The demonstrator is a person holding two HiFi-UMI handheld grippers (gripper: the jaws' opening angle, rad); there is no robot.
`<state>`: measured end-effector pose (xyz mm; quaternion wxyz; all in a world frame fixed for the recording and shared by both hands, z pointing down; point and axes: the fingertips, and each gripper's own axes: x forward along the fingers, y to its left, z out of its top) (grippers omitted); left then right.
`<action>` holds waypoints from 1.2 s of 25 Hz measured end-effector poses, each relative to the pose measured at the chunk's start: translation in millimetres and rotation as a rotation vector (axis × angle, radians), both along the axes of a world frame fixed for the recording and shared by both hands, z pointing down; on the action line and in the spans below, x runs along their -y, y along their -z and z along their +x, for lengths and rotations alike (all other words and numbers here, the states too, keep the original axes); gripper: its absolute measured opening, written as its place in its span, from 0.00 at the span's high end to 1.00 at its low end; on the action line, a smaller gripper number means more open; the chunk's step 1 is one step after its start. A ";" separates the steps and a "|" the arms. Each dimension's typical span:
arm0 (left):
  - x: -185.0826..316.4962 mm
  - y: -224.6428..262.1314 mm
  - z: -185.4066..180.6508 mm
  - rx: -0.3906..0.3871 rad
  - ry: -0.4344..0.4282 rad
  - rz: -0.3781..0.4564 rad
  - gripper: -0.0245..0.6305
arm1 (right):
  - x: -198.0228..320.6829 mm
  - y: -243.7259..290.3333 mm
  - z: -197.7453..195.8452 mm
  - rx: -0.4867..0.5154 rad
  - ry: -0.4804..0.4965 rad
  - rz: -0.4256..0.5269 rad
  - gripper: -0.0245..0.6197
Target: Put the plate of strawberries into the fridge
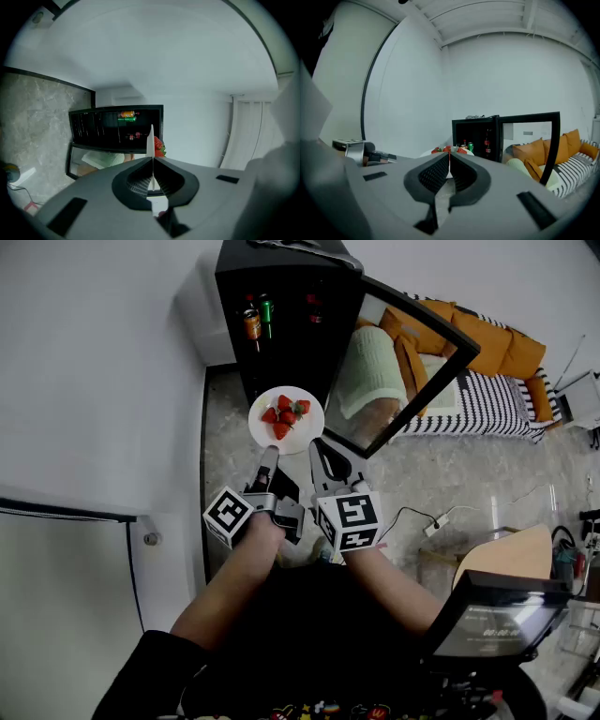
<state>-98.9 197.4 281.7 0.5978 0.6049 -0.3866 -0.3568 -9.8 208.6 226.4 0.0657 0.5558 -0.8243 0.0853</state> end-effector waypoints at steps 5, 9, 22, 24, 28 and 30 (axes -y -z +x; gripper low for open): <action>3.4 2.4 5.6 -0.027 0.011 0.025 0.95 | 0.9 -5.1 -1.0 -0.002 0.029 -0.002 0.94; 3.8 -1.5 16.7 0.007 0.015 0.010 0.95 | 2.3 -2.9 11.9 -0.001 0.037 0.018 0.94; 0.7 -11.5 61.0 0.016 0.066 0.003 0.95 | 1.4 -16.5 66.2 0.030 0.069 0.008 0.94; 0.7 -13.0 71.1 0.035 0.076 -0.003 0.95 | 4.3 -15.1 77.5 0.047 0.078 0.007 0.94; 4.4 -10.5 91.3 0.029 0.102 -0.009 0.95 | 11.3 -11.6 93.9 0.062 0.104 0.009 0.94; 1.0 -6.9 93.8 0.013 0.105 0.012 0.95 | 9.0 -13.4 91.9 0.069 0.113 0.006 0.94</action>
